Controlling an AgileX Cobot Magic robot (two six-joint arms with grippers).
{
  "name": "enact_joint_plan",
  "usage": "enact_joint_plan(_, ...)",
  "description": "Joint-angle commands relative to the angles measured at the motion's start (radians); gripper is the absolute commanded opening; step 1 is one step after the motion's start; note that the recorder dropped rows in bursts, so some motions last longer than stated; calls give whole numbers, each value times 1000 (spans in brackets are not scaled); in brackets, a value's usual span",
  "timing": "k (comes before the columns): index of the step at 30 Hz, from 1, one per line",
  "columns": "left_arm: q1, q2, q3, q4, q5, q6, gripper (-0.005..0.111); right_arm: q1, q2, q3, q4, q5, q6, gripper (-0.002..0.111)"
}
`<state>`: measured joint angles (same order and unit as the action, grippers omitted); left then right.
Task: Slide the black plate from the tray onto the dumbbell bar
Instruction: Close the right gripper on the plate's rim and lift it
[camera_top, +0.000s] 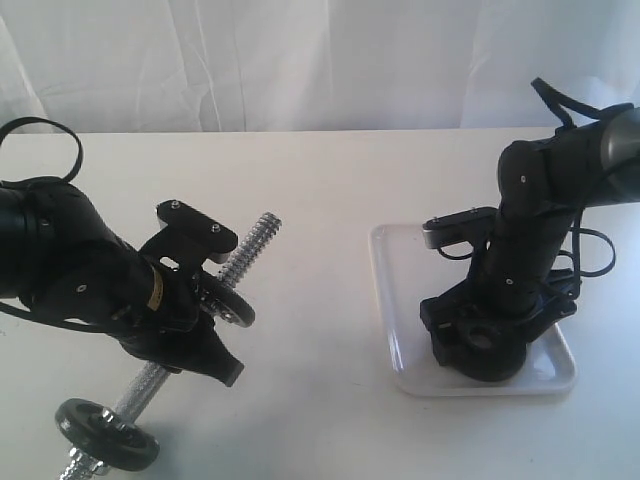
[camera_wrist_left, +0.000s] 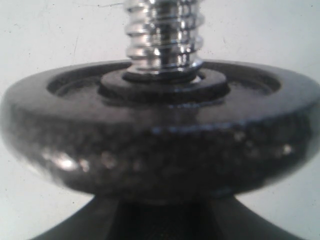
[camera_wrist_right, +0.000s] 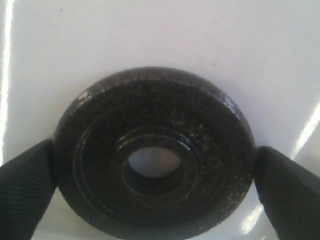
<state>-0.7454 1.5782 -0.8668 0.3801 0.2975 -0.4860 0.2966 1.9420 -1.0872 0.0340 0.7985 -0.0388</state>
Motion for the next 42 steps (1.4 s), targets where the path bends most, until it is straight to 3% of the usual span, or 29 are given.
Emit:
enact_joint_plan(1, -7, -42, -19, 1, -21, -8, 0, -9, 106, 43, 91, 9, -30, 100)
enact_joint_plan(3, -7, -42, -19, 1, -21, -8, 0, -9, 120, 43, 105, 21, -42, 87)
enact_joint_plan(4, -7, -42, -19, 1, -21, -8, 0, -9, 128, 43, 107, 26, -44, 75)
enact_joint_plan(8, -7, -42, -19, 1, -21, -8, 0, -9, 144, 31, 107, 45, -44, 13)
enact_joint_plan(9, -7, -42, -19, 1, -21, -8, 0, -9, 144, 23, 107, 54, -44, 2)
enact_joint_plan(22, -7, -42, -19, 1, -29, -6, 0, -9, 138, -125, 115, 259, -36, 1)
enact_joint_plan(35, -7, -42, -19, 1, -41, -6, 0, -9, 6, -160, 128, 256, -36, 1)
enact_joint_plan(42, -37, -42, -19, 1, -43, 95, 0, -9, -68, -160, 133, 216, -36, 1)
